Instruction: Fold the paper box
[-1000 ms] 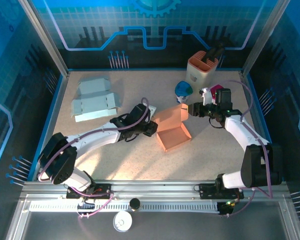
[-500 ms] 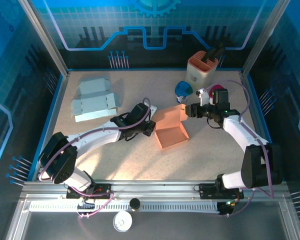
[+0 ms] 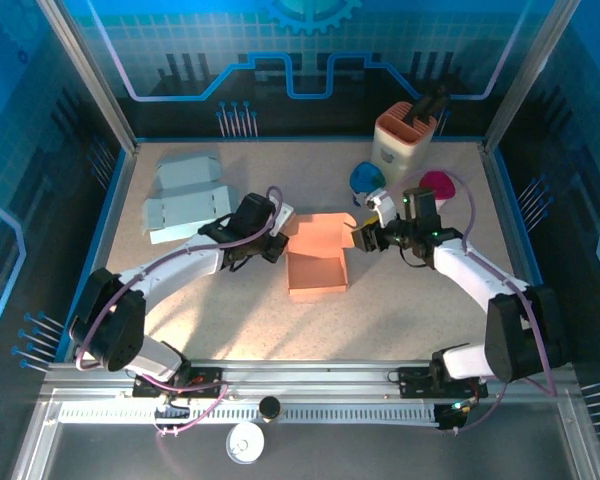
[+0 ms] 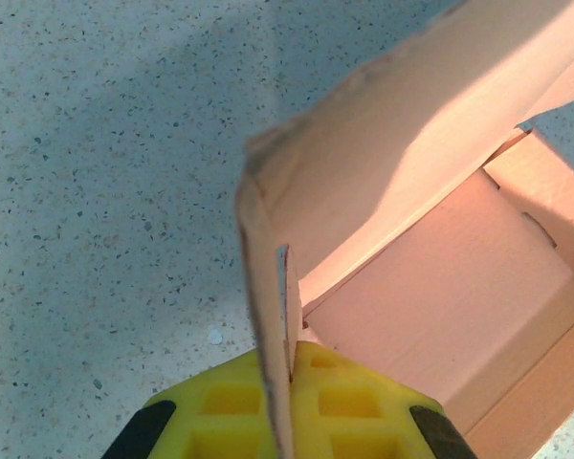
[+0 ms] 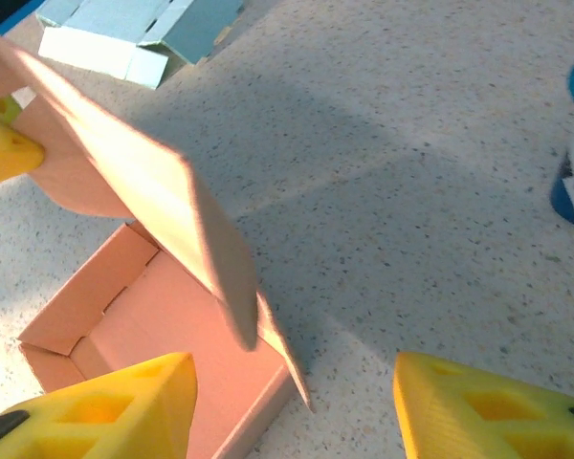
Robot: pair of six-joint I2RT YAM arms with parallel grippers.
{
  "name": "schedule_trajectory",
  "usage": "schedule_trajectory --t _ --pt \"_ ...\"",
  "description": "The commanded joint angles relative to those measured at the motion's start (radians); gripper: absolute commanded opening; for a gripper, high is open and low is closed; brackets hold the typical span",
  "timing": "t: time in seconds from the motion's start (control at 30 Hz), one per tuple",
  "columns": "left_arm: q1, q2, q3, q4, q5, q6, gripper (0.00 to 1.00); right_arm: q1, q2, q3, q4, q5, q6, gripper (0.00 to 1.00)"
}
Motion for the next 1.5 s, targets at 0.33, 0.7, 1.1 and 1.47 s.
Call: schedule_trajectory --t 0.33,0.7,1.1,1.47 --pt "0.001 0.009 0.005 -0.015 -0.012 0.003 0.0 0.051 0.06 0.015 0.029 0.096 -0.041 0.56" --pt "0.002 -0.003 0.001 0.02 -0.019 -0.041 0.0 0.086 0.102 0.088 -0.012 0.107 -0.025 0.34" --pt "-0.001 -0.016 0.002 0.039 -0.046 -0.117 0.0 0.121 0.091 0.113 -0.053 0.17 -0.01 0.06" --pt "-0.042 -0.007 0.01 0.113 -0.21 -0.364 0.0 0.229 0.075 0.098 0.09 0.379 0.15 0.0"
